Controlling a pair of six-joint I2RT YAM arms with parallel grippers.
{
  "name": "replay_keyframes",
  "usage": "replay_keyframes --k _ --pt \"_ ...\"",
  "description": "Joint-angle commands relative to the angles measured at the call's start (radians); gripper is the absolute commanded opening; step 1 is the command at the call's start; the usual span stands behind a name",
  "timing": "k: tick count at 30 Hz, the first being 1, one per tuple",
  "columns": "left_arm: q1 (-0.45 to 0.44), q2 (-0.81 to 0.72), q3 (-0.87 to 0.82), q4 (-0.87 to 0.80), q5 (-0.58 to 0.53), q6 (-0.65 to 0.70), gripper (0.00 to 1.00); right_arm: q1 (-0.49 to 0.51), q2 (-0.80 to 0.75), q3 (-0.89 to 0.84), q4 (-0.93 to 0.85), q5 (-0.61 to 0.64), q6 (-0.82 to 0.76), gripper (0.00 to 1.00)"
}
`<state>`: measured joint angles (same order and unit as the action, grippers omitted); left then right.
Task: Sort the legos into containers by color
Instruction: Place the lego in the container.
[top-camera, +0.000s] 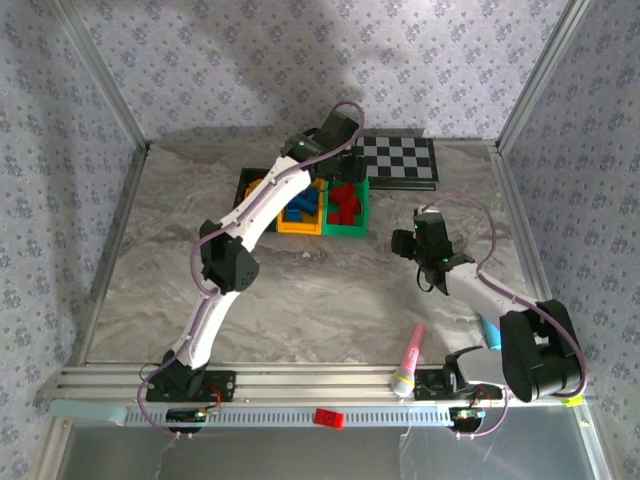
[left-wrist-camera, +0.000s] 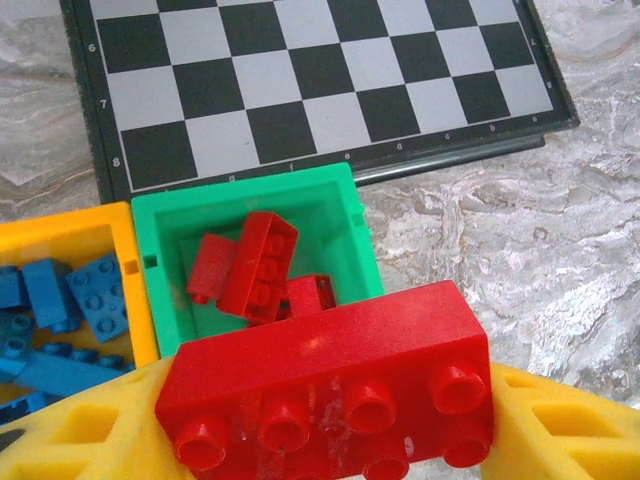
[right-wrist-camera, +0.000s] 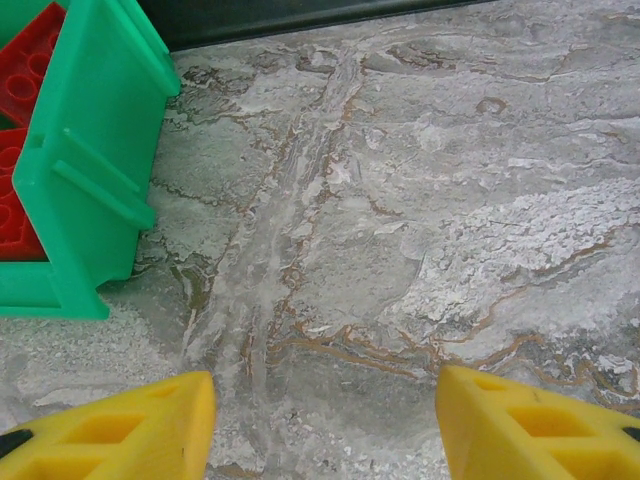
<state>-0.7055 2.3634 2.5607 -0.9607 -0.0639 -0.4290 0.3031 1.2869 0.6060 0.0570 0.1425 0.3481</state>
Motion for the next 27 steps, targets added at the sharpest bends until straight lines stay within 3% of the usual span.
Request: replay_keyframes --k 1,25,27 --pt "0.009 0.034 0.054 0.036 0.037 0.037 0.53 -0.009 -0.015 -0.006 -0.004 -0.012 0.009 0.62" --pt "0.039 0.222 0.059 0.134 0.096 -0.007 0.57 -0.015 -0.013 -0.006 0.0 -0.032 0.009 0.62" --pt "0.041 0.236 0.06 0.134 0.113 -0.02 0.64 -0.015 -0.008 -0.005 0.0 -0.04 0.011 0.62"
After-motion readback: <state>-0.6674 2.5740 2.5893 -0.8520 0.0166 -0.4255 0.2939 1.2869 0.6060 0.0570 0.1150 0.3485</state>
